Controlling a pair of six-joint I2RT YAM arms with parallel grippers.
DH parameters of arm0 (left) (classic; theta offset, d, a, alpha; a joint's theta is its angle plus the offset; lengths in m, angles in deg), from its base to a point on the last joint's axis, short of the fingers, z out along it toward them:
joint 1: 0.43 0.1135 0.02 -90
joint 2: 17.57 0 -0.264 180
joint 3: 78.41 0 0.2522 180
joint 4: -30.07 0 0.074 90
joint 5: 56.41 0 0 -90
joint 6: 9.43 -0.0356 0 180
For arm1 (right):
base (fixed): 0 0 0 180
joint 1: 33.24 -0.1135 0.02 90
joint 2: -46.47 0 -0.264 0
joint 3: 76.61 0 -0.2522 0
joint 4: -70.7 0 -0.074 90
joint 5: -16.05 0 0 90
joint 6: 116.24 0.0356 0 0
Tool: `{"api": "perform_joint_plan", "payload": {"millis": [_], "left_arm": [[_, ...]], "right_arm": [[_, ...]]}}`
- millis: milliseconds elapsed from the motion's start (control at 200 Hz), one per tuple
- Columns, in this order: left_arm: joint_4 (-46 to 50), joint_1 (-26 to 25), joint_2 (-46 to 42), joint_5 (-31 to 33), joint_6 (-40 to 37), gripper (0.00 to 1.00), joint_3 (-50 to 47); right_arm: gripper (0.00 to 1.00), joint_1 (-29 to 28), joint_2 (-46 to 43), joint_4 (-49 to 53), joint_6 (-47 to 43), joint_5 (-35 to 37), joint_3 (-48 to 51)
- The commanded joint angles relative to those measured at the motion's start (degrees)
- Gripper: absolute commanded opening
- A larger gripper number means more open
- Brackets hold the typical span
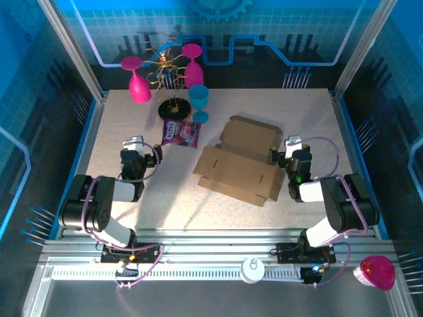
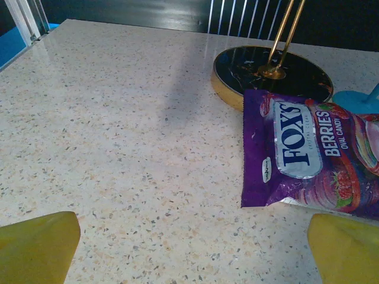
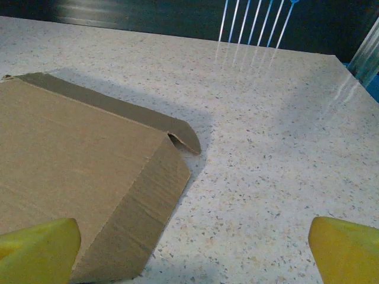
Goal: Fold the paper box
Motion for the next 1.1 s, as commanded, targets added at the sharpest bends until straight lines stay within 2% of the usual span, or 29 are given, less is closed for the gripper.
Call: {"api": "perform_joint_plan", "payload": {"millis": [0, 655, 745, 800, 845, 911, 941, 1046, 1096], "left_arm": [[-0.2, -0.3, 0.3, -0.5, -1.1, 0.99, 1.0], [-0.1, -0.3, 0.3, -0.4, -1.2, 0.99, 1.1], [-0.7, -0.4, 0.1, -0.1, -1.2, 0.99, 0.8], [0.2, -1.9, -2.3, 4.8, -1.8, 0.99, 0.2], [4.3, -4.8, -6.1, 10.0, -3.4, 0.99, 0.9], [11.1, -9.0, -11.7, 16.7, -6.5, 1.00, 3.3], [13.4, -10.5, -13.9, 20.0, -5.9, 0.99, 4.8], [21.5, -12.6, -18.9, 23.0, -3.1, 0.99, 10.9], [28.2, -12.8, -20.9, 25.3, 3.6, 0.99, 15.3]], "right_arm": [[1.00, 0.7, 0.2, -0.7, 0.4, -1.0, -0.9], [1.00, 0.7, 0.1, -0.7, 0.4, -1.1, -0.9], [1.00, 0.0, -1.2, -4.7, 1.3, 3.7, 1.7], [1.00, -1.3, -1.5, -8.3, -0.9, 3.5, 3.8], [1.00, -4.0, -0.7, -13.1, -3.5, 5.8, 5.5], [1.00, -4.0, -0.7, -18.6, -4.1, 4.8, 8.0], [1.00, -5.2, -1.8, -19.1, -4.9, 7.9, 8.2], [1.00, -6.5, -13.6, -4.2, -4.0, 13.9, 5.0], [1.00, -6.3, -18.4, -1.0, -5.5, 12.9, 3.4]]}}
